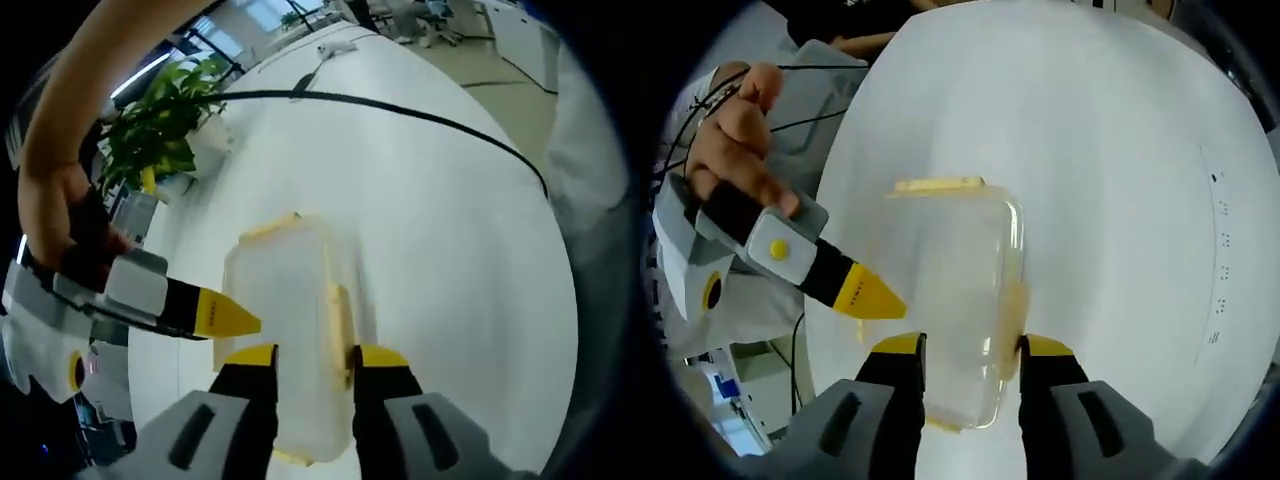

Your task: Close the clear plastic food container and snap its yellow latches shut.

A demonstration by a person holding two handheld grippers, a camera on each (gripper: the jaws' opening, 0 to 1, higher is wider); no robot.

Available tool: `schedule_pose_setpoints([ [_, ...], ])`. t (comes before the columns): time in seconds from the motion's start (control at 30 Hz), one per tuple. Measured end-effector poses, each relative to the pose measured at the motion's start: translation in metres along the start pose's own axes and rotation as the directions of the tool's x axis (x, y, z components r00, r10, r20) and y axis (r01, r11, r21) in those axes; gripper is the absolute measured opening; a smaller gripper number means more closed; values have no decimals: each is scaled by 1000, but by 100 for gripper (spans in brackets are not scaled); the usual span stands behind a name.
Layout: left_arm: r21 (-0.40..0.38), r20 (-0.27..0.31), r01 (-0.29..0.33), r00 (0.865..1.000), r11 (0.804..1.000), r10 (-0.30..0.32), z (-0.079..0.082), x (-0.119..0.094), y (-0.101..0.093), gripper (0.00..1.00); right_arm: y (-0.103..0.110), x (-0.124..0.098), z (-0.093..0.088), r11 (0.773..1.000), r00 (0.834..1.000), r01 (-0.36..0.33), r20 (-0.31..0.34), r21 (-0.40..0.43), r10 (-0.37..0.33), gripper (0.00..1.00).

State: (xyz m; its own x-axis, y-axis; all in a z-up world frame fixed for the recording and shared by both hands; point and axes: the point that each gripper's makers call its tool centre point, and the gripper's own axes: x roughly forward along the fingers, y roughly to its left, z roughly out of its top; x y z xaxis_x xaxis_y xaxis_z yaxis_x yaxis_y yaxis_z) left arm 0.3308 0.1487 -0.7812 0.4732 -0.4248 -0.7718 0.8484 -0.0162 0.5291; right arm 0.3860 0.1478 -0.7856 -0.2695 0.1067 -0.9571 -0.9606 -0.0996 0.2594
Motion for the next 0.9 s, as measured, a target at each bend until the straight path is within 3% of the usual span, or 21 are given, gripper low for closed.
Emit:
schedule_pose_setpoints([
  [0.13, 22, 25, -10, 1000, 1000, 9, 1, 4, 1, 25, -4, 3, 0, 997, 997, -77, 29, 9, 76, 32],
  [0.17, 75, 27, -30, 999, 997, 28, 0, 7, 3, 25, -3, 3, 1, 996, 996, -87, 23, -12, 88, 31],
  [0.3, 59, 2, -15, 1000, 998, 15, 2, 7, 3, 26, -2, 3, 2, 995, 996, -92, 10, -27, 92, 29],
  [0.33, 50, 7, -7, 1000, 999, 7, 1, 7, 5, 26, 5, 4, 1, 988, 990, -143, 1, -52, 144, 27],
  [0.37, 47, 17, -7, 1000, 999, 6, 0, 8, 4, 26, 0, 2, 5, 994, 994, -107, 13, -25, 107, 27],
  [0.73, 45, 21, -8, 1000, 999, 7, 3, 9, 4, 27, -2, -5, 7, 994, 992, -109, 54, -25, 110, 32],
  [0.9, 32, 27, 2, 1000, 999, -3, 5, 7, 3, 28, -2, -10, 4, 999, 993, -35, 107, -30, 38, 33],
])
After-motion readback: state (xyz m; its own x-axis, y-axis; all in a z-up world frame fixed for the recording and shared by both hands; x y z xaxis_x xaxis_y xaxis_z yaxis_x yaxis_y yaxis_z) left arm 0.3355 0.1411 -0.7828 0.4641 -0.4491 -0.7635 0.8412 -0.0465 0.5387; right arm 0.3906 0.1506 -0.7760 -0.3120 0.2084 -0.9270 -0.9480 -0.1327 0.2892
